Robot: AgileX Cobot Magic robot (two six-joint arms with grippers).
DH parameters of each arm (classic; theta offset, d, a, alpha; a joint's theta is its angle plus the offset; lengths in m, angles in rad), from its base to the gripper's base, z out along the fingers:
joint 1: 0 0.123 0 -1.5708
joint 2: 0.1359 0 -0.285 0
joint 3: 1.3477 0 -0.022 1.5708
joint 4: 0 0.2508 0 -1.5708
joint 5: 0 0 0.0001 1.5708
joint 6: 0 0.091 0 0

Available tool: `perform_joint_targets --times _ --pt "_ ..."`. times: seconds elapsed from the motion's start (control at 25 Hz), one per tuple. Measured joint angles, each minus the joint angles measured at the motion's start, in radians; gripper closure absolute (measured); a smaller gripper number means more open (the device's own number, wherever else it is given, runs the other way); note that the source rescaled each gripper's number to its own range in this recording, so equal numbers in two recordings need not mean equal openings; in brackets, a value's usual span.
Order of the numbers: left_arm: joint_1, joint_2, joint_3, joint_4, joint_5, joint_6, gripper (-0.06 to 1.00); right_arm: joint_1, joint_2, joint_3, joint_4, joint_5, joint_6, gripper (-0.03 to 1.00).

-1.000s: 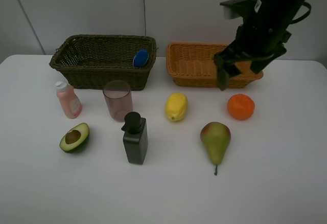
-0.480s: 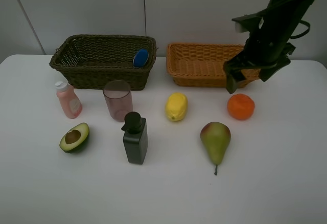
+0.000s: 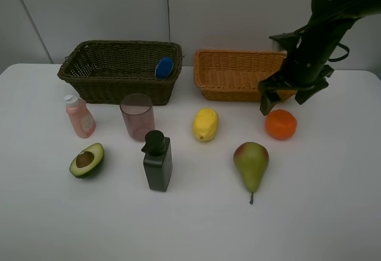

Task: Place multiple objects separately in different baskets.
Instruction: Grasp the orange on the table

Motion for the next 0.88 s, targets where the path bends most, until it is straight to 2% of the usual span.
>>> perform_joint_targets --times 0.32,0.88 --pt "0.0 0.0 0.0 0.0 0.0 0.0 -0.05 -0.056 0.066 0.0 0.003 -0.029 -0.004 0.06" --pt "0.0 0.0 0.0 0.0 0.0 0.0 -0.05 -0.06 0.16 0.0 0.023 -0.059 -0.004 0.06"
